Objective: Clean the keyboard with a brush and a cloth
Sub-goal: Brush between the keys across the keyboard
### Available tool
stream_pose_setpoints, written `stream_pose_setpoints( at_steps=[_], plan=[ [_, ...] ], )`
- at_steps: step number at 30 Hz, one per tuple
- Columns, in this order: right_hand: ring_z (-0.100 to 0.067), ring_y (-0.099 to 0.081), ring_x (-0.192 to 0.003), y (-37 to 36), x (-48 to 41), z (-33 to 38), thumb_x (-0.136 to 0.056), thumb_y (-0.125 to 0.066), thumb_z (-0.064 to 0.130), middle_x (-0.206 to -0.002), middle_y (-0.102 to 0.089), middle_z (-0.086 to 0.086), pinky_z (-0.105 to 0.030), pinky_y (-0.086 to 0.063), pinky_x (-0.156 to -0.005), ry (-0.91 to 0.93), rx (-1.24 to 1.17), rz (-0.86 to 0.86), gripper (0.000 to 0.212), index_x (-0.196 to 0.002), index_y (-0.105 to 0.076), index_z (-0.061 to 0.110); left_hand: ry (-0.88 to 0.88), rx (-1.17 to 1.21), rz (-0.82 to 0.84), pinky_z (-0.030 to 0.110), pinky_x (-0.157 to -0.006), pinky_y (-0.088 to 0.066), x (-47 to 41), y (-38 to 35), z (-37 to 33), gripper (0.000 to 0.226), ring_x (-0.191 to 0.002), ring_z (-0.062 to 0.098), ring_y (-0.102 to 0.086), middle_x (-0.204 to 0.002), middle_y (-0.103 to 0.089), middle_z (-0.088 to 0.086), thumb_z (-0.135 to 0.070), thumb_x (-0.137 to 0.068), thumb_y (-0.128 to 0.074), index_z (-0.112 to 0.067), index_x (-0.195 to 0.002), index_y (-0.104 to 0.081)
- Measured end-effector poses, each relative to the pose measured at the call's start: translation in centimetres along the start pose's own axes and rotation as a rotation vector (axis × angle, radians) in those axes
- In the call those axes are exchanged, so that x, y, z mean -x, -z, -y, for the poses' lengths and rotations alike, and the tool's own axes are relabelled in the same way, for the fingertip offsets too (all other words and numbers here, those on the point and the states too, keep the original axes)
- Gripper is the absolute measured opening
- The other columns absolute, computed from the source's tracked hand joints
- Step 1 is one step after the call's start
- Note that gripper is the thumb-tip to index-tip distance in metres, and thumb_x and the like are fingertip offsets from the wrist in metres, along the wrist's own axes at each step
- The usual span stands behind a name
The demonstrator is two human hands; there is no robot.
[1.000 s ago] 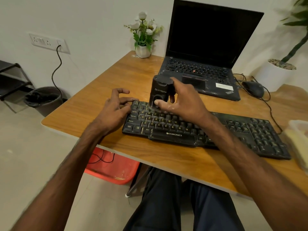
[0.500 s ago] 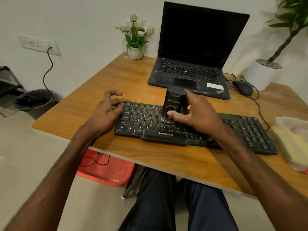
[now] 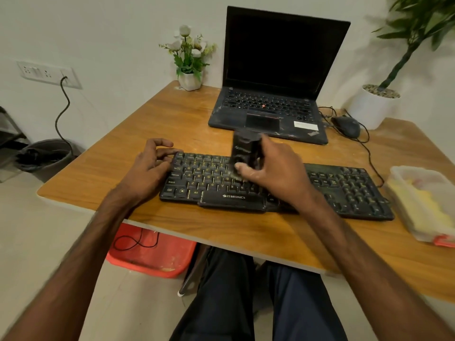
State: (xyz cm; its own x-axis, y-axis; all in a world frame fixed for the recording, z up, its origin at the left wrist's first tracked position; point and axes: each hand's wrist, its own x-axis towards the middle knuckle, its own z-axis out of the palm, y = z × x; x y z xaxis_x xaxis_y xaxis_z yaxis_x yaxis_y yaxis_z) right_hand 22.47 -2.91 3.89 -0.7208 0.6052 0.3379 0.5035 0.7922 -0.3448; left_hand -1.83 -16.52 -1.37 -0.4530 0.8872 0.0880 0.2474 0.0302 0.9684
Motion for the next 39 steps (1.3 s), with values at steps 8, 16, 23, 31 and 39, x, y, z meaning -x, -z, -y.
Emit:
stream_pose_setpoints(
  at_steps=[8,16,23,31,39],
  plan=[
    [-0.016,-0.064,-0.102,1.4,1.5,-2.5,-0.083,-0.072,0.045,-0.123,-0.065,-0.003,-0.030,-0.056,-0.081,-0.113,0.069,-0.086,0.064,-0.134,-0.046,0.015,0.002,0.029,-0.004,0.044,-0.088,-0.054,-0.3,-0.1,0.2,0.040,-0.109,0.019,-0.061,-0.127,-0.061,0.004,0.005,-0.100,-0.041,-0.031,-0.117,-0.044],
    [-0.014,-0.063,-0.095,1.9,1.6,-3.2,-0.085,-0.069,0.046,-0.119,-0.065,-0.003,-0.028,-0.054,-0.077,-0.140,0.105,-0.082,0.062,-0.133,-0.046,0.014,0.005,0.060,-0.013,0.044,-0.089,-0.054,-0.4,-0.1,0.3,0.039,-0.111,0.023,-0.060,-0.129,-0.060,0.007,0.008,-0.100,-0.039,-0.028,-0.116,-0.045],
    [-0.022,-0.062,-0.101,1.6,0.5,-4.2,-0.087,-0.063,0.050,-0.116,-0.064,-0.007,-0.029,-0.047,-0.074,-0.298,0.289,-0.192,0.061,-0.131,-0.045,0.012,0.036,0.145,0.009,0.035,-0.078,-0.054,-0.5,-0.1,0.2,0.043,-0.106,0.024,-0.057,-0.132,-0.057,0.013,0.012,-0.098,-0.040,-0.027,-0.117,-0.048],
    [-0.017,-0.061,-0.096,-5.6,-4.7,8.3,-0.091,-0.064,0.037,-0.115,-0.063,-0.005,-0.026,-0.047,-0.075,-0.077,0.063,-0.116,0.056,-0.135,-0.040,0.011,0.060,0.172,-0.013,0.026,-0.067,-0.054,-0.3,-0.1,-0.1,0.046,-0.087,0.015,-0.058,-0.123,-0.058,0.015,0.017,-0.096,-0.039,-0.015,-0.128,-0.040],
    [-0.015,-0.062,-0.090,-4.7,-4.4,6.3,-0.091,-0.064,0.041,-0.112,-0.063,-0.003,-0.026,-0.051,-0.073,-0.159,0.072,-0.130,0.057,-0.134,-0.041,0.012,0.072,0.245,-0.005,0.029,-0.069,-0.058,-0.2,0.1,-0.1,0.048,-0.090,0.013,-0.064,-0.123,-0.061,0.010,0.018,-0.096,-0.039,-0.017,-0.129,-0.033]
  ],
)
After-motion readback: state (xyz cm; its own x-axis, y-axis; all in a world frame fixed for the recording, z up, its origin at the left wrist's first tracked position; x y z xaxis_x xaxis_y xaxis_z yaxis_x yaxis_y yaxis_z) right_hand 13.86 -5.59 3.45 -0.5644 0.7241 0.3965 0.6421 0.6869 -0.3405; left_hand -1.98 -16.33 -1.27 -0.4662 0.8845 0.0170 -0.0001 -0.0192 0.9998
